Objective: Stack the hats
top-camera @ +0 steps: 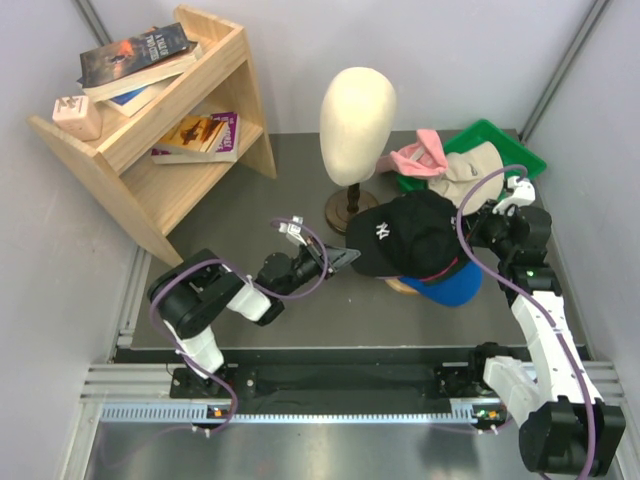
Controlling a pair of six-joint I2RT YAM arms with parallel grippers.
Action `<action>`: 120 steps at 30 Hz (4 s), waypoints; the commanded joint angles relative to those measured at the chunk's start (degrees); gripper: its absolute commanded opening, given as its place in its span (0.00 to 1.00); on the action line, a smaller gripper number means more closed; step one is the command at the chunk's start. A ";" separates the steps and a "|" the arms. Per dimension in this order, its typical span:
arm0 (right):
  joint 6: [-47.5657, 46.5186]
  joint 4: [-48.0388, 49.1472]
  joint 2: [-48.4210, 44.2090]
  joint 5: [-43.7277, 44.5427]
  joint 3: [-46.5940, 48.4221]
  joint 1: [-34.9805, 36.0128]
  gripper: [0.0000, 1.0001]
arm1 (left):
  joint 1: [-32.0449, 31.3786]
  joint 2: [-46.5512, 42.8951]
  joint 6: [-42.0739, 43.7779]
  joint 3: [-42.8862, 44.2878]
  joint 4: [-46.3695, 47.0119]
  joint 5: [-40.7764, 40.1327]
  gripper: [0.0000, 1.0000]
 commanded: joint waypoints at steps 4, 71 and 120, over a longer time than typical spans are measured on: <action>-2.40 -0.58 -0.87 4.98 -0.93 -1.26 0.00 | 0.62 0.98 10.18 2.97 -27.78 -1.28 0.28; 11.74 2.23 65.65 19.92 50.57 -1.09 0.82 | 20.22 -35.76 39.27 18.53 -78.14 -18.42 0.99; 5.60 8.99 44.84 19.75 52.76 -2.05 0.00 | 23.39 -39.89 39.62 17.47 -79.90 -14.02 0.99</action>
